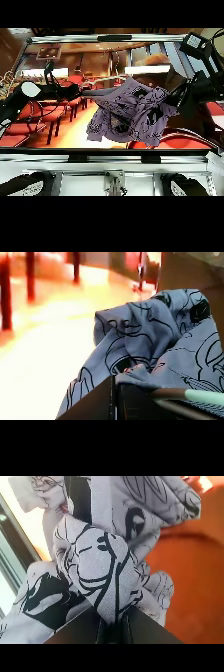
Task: Fold the shirts.
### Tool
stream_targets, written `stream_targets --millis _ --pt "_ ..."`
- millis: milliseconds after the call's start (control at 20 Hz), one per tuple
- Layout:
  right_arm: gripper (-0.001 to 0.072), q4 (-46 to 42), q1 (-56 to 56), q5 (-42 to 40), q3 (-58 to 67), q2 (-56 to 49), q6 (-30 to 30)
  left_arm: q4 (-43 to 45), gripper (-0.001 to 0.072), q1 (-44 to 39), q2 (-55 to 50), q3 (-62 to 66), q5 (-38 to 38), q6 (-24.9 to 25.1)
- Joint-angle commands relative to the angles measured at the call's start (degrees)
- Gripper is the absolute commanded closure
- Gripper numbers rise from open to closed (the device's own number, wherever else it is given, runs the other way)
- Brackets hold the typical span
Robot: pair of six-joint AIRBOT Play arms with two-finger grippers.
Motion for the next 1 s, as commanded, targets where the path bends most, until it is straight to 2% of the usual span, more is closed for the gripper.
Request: stream_targets --millis 0,350,450,650,850,950 --pt "0.0638 -0.6 0.0 1.7 0.0 0.0 0.0 0.0 0.0647 1.4 0.7 2.1 0.5 1.4" --pt "0.0639 -0.8 0.0 1.8 0.0 0.0 0.0 -2.6 0.0647 5.2 0.7 8.7 0.9 1.4" --pt "0.0639 -2.1 0.0 1.6 0.0 0.0 0.0 -2.6 0.0647 5.4 0.7 10.4 -0.7 3.2" --pt "0.0639 -6.9 0.0 -1.0 0.0 0.0 0.0 -0.9 0.0647 6.6 0.7 14.1 -8.9 8.8" --pt "0.0640 -9.6 0.0 -2.5 0.0 -0.5 -0.4 10.3 0.0647 9.1 0.7 18.5 -21.4 10.6" --pt "0.0640 -9.3 0.0 -2.5 0.0 -1.9 -0.7 10.7 0.0647 9.8 0.7 20.4 -23.6 10.6"
